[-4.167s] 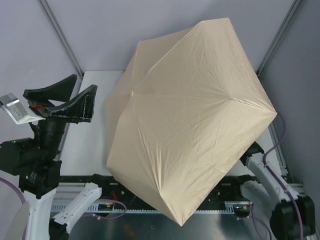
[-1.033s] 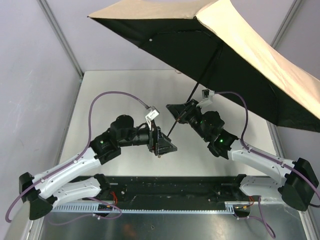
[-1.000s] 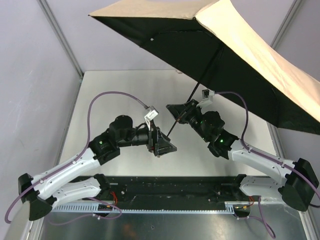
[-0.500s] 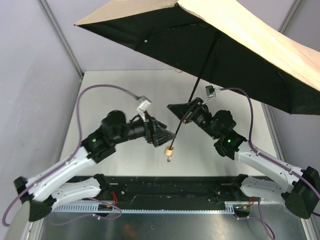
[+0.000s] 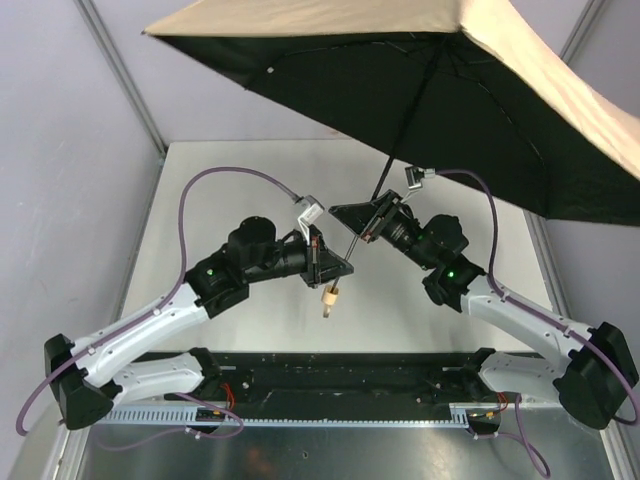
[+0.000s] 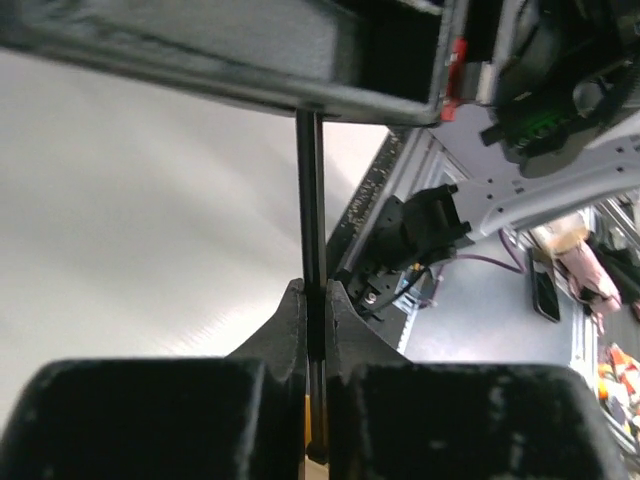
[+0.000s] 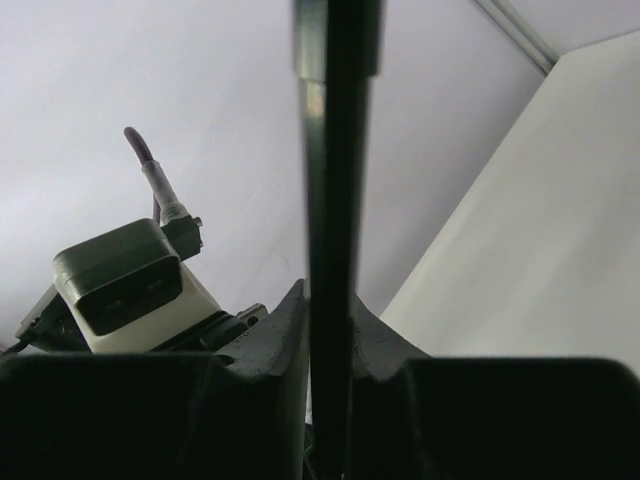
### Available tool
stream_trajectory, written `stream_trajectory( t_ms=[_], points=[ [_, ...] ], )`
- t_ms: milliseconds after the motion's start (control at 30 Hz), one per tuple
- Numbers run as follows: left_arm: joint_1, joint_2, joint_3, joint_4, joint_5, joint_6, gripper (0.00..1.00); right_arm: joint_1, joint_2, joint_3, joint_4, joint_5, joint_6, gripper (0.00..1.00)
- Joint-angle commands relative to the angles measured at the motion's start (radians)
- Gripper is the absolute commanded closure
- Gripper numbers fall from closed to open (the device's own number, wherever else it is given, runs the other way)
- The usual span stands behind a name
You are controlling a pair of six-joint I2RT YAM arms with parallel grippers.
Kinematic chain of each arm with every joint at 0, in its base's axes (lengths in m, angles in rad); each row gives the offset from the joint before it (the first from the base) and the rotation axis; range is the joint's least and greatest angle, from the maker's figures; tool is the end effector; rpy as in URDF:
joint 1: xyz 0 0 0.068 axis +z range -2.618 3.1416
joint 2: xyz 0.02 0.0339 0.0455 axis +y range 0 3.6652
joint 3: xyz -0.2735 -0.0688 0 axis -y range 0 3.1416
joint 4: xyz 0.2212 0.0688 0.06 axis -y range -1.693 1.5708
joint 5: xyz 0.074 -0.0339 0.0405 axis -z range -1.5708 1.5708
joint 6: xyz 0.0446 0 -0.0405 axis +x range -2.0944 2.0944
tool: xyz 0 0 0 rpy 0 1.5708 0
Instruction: Put away the umbrella
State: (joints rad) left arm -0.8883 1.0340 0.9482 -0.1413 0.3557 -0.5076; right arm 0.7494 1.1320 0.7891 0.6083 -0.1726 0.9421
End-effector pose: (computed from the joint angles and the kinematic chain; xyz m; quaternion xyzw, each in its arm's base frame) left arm 0.1258 -0.1794 0.3633 0.2539 0.7356 -0.4998 0.3804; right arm 0.1750 0.1733 0.3742 -0.0100 0.6089 0.6271 0.4857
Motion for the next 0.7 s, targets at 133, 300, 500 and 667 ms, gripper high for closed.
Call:
stream_trajectory(
  t_ms=[133,300,500,667],
  points=[
    [-0.031,-0.119,-0.021,0.032,-0.320,0.097,1.00,-0.099,-0.045,0.091,-0.212,0.071,0.030,0.51],
    [-0.091,-0.172,-0.022,0.024,-0.491,0.158,1.00,-0.069,-0.012,0.171,-0.350,0.213,0.026,0.31],
    [-0.171,-0.181,-0.036,0.023,-0.592,0.194,1.00,-0.045,0.019,0.203,-0.374,0.379,0.037,0.48],
    [-0.234,-0.189,-0.056,0.023,-0.664,0.197,1.00,-0.072,0.080,0.203,-0.270,0.362,0.073,0.57]
  ],
)
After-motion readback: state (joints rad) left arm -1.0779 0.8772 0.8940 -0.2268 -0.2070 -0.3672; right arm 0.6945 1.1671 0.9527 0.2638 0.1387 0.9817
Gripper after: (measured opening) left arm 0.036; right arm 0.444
